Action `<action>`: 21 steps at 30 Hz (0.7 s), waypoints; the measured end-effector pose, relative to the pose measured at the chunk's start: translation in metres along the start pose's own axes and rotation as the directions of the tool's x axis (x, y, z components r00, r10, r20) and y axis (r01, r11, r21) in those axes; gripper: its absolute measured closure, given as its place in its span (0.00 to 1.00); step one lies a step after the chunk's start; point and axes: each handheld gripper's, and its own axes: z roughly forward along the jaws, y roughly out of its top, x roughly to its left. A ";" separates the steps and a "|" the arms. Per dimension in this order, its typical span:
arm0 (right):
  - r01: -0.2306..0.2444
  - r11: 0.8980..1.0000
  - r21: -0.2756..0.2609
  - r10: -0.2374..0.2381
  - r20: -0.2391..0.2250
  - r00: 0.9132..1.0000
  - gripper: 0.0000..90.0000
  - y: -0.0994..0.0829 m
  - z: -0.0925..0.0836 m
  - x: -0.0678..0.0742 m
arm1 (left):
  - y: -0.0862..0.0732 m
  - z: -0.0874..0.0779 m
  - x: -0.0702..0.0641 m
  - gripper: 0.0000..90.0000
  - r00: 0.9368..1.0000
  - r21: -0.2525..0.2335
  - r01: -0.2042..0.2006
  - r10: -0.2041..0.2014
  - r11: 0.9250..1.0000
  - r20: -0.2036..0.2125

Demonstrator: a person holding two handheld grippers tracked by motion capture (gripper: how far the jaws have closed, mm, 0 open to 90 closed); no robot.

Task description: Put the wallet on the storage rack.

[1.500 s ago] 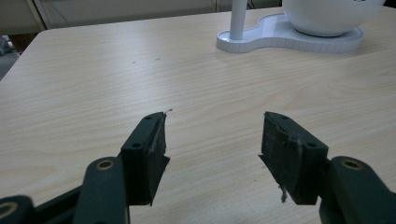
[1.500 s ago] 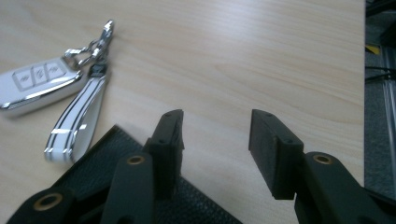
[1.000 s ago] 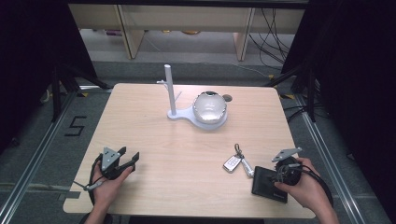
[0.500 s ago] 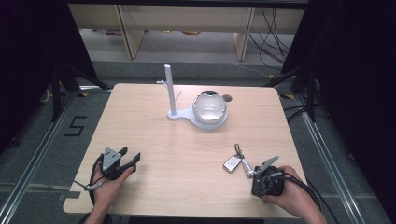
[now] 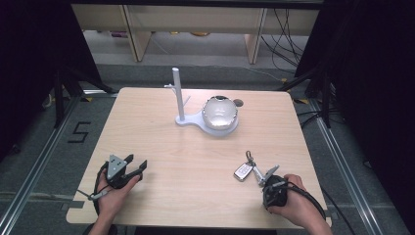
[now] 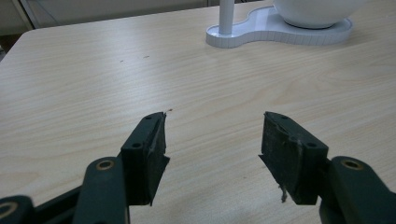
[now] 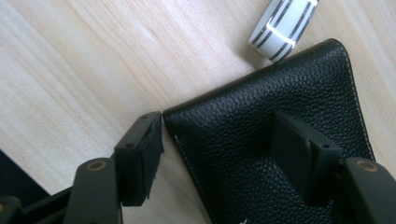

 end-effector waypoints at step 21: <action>0.162 0.985 0.051 -0.163 0.021 0.986 0.71 0.008 -0.004 0.011 | 0.000 0.000 0.000 0.44 1.000 -0.005 0.000 0.000 1.000 0.003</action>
